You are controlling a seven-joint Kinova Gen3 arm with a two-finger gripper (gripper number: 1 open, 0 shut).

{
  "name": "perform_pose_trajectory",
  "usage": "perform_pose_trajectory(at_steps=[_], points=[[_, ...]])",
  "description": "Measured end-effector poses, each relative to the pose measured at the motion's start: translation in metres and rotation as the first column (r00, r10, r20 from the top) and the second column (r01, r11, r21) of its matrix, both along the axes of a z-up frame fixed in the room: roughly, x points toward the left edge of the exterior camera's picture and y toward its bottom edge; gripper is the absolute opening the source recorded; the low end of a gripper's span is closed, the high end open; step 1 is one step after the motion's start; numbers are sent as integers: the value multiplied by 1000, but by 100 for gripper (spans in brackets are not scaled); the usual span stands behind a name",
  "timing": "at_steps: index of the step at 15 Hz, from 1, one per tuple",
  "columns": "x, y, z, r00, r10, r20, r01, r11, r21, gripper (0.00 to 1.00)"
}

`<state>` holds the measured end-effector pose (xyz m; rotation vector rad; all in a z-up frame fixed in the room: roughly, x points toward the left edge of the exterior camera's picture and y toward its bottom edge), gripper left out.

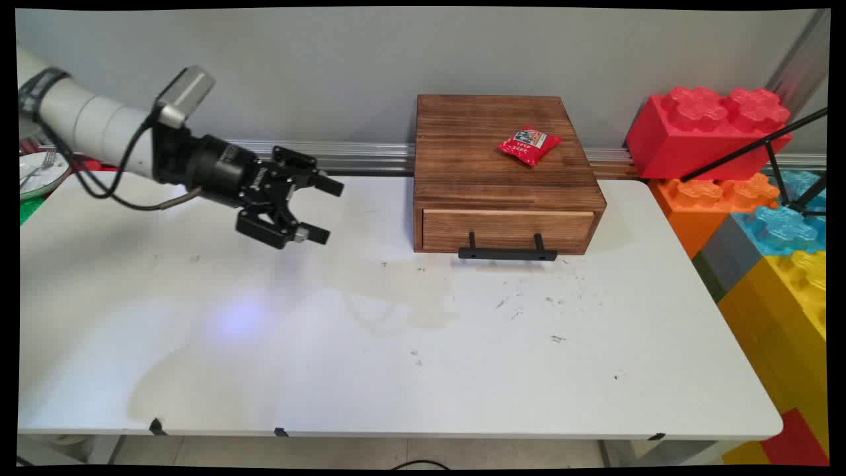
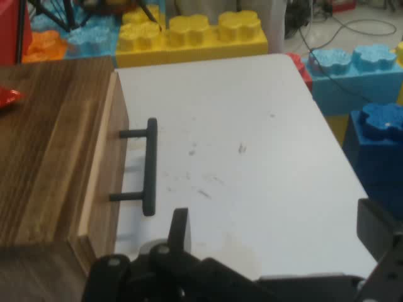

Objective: Open the drawer

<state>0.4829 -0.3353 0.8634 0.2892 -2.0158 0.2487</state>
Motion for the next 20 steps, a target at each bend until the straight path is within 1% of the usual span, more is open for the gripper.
perform_pose_trajectory(at_steps=[2, 5, 8, 11, 12, 15, 17, 19, 20], points=[[-16, -5, 9, 999, -1, 33, 1, 1000, -4, 100], [-50, -16, 25, 994, 2, 105, -1, 1000, -14, 100], [-89, -31, 37, 984, 15, 176, -10, 1000, -27, 100], [-123, -48, 45, 969, 34, 244, -26, 999, -36, 100], [-132, -53, 46, 964, 40, 265, -31, 999, -39, 100], [-159, -71, 44, 938, 57, 341, -46, 998, -41, 100], [-174, -80, 38, 920, 66, 387, -58, 998, -32, 100], [-191, -88, 30, 898, 72, 435, -74, 997, -11, 100], [-198, -91, 26, 890, 73, 451, -81, 997, -1, 100]])
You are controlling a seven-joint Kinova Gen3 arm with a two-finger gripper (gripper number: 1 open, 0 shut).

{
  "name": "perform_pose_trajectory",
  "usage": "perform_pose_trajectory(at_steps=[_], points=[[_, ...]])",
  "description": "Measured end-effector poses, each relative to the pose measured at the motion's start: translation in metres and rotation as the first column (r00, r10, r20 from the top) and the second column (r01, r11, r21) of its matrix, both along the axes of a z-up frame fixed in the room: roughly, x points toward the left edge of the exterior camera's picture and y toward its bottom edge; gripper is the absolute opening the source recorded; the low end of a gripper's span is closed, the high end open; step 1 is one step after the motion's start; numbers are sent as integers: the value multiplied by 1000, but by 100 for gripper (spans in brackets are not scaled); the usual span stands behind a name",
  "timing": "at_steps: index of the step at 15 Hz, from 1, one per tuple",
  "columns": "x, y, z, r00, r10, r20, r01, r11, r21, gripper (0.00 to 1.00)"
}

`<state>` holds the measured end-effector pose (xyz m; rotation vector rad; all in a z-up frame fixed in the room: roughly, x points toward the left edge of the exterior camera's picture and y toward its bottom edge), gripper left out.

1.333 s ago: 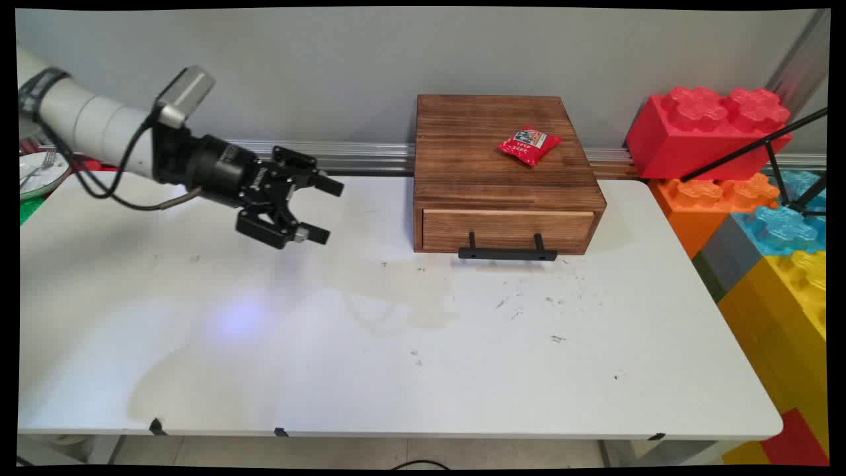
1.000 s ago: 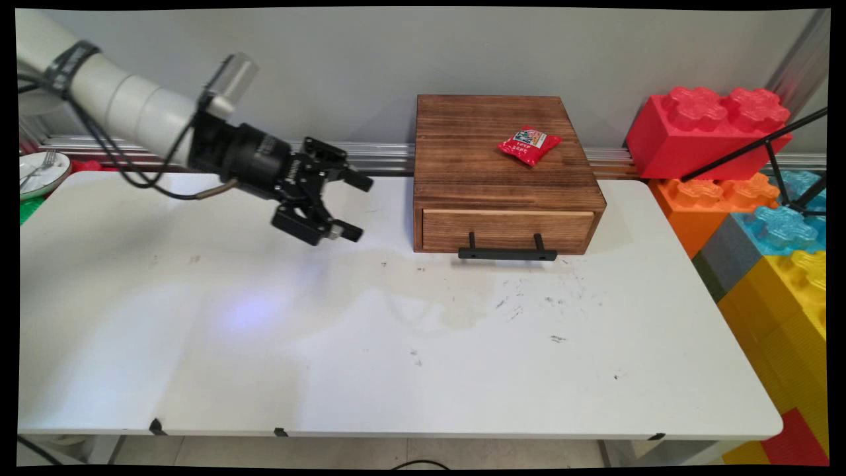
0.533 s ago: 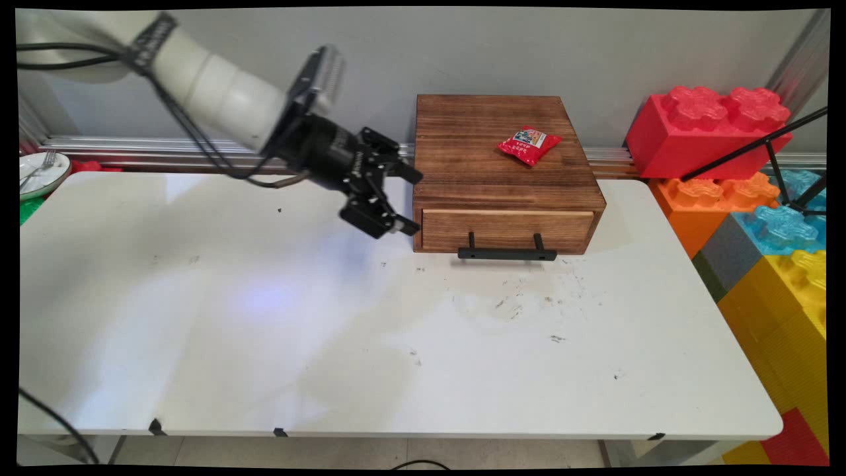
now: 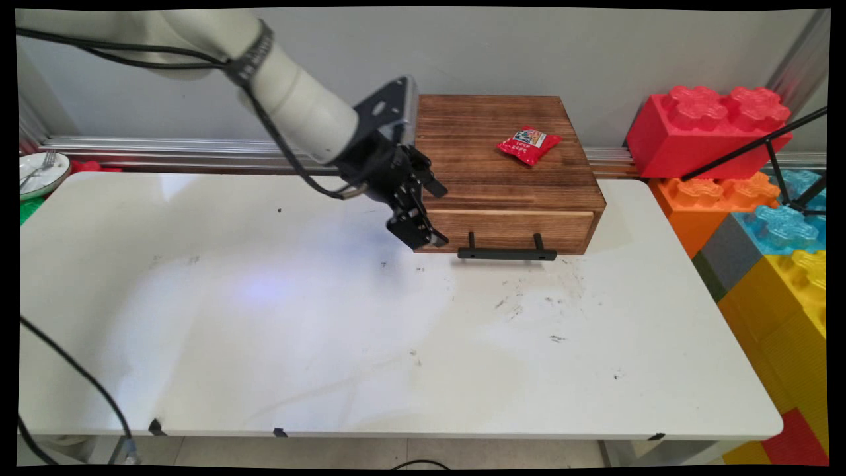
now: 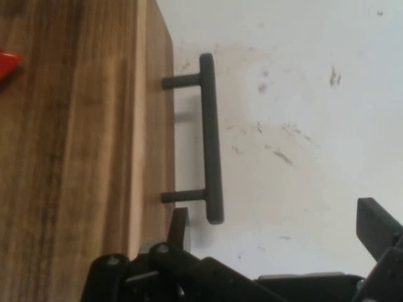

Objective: Open the drawer

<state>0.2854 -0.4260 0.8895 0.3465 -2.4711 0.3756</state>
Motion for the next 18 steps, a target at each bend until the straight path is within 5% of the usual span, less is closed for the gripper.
perform_pose_trajectory(at_steps=[8, 18], points=[[-65, -32, -41, 995, 8, 98, -13, 998, 56, 100], [-99, -62, -76, 992, 21, 121, -29, 997, 66, 100]])
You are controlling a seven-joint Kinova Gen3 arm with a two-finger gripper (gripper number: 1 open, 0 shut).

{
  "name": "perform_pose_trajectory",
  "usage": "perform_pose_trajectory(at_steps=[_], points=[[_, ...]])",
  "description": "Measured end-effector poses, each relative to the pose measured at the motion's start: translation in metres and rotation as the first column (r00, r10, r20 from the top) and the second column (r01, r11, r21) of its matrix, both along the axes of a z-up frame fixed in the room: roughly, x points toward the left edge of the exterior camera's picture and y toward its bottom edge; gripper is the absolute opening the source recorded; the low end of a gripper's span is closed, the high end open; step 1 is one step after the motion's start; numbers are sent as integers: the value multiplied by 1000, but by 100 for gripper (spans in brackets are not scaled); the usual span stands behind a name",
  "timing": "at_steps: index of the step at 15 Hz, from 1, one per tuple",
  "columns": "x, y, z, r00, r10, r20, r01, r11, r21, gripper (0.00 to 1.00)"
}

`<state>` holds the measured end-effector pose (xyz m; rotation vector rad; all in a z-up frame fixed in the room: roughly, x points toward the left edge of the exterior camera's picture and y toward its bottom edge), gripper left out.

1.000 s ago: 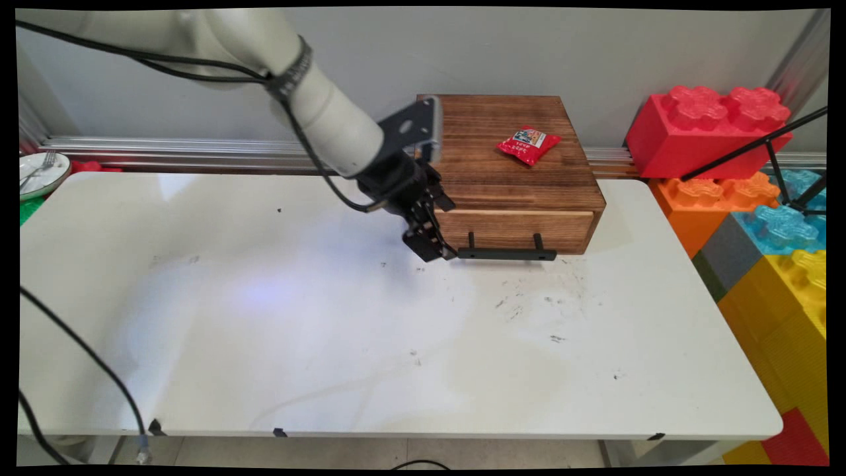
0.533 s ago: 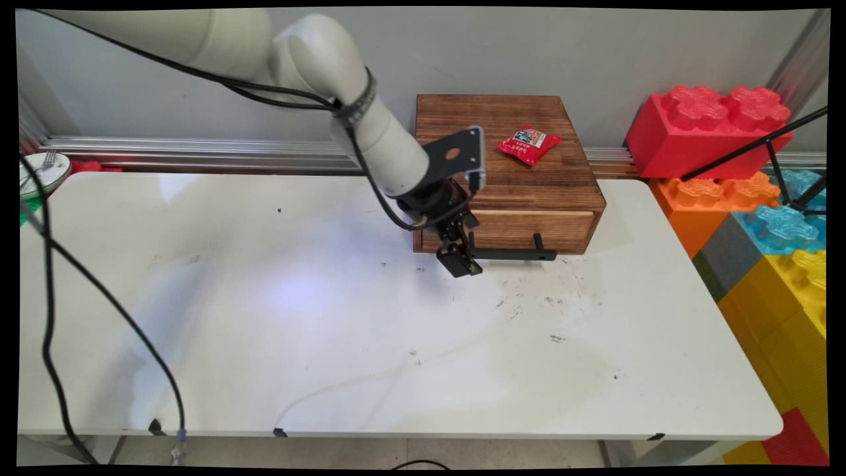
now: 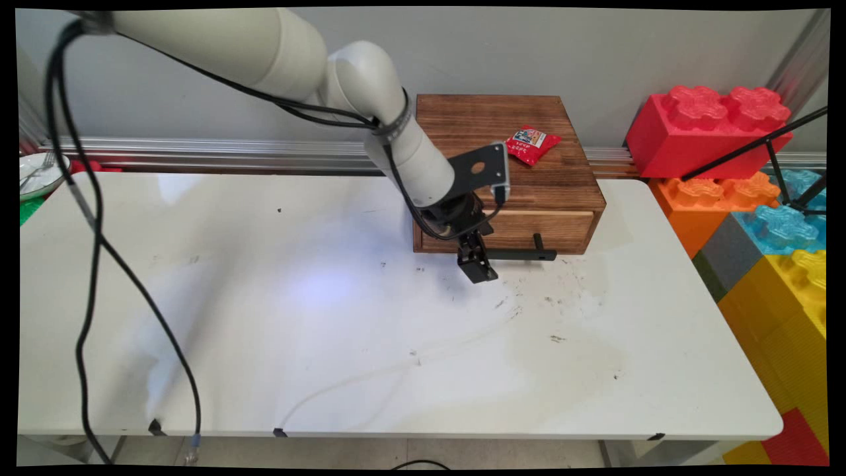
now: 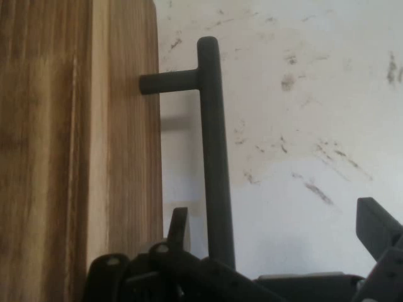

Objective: Open the drawer

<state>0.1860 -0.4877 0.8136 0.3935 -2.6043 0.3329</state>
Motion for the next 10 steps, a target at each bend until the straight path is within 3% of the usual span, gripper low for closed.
perform_pose_trajectory(at_steps=[10], points=[[-21, -17, -33, 1000, 24, -9, -24, 999, 27, 100]])
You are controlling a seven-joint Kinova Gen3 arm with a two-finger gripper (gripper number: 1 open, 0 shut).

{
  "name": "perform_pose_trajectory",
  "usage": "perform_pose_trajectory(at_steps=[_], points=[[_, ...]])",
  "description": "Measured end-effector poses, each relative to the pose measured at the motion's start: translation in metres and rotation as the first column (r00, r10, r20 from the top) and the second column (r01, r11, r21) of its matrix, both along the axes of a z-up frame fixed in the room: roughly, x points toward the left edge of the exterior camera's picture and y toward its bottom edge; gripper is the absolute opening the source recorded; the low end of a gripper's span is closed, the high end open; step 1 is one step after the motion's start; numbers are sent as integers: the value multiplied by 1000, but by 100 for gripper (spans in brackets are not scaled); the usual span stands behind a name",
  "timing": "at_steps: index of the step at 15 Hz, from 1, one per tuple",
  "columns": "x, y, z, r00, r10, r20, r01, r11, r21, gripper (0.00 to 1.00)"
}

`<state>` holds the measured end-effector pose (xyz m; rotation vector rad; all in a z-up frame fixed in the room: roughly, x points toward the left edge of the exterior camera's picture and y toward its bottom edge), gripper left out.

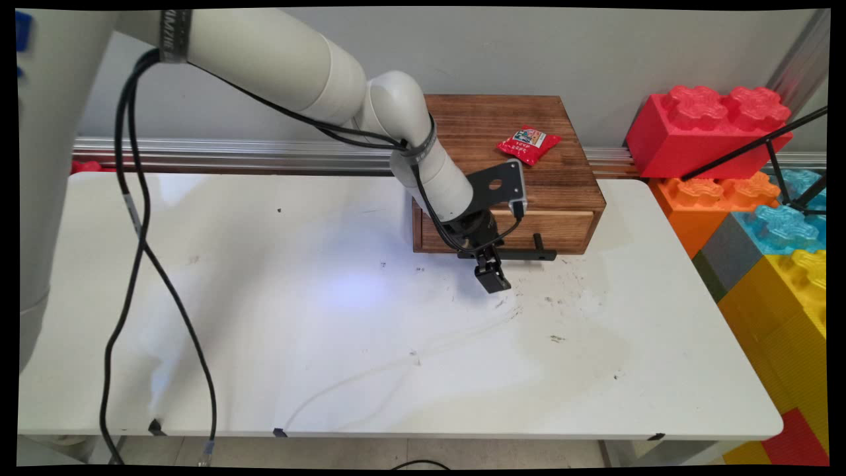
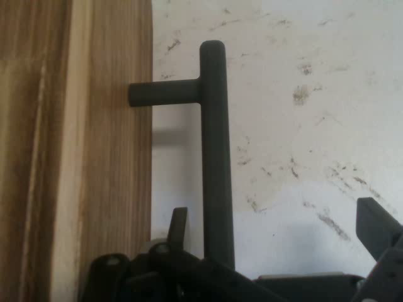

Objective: Open the drawer

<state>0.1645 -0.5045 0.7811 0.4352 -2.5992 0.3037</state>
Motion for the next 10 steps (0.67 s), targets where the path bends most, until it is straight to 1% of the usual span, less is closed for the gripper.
perform_pose_trajectory(at_steps=[7, 10], points=[[-8, -2, -15, 1000, 5, -3, -5, 1000, 14, 100], [-11, -2, -20, 1000, -5, -4, 5, 1000, 12, 100]])
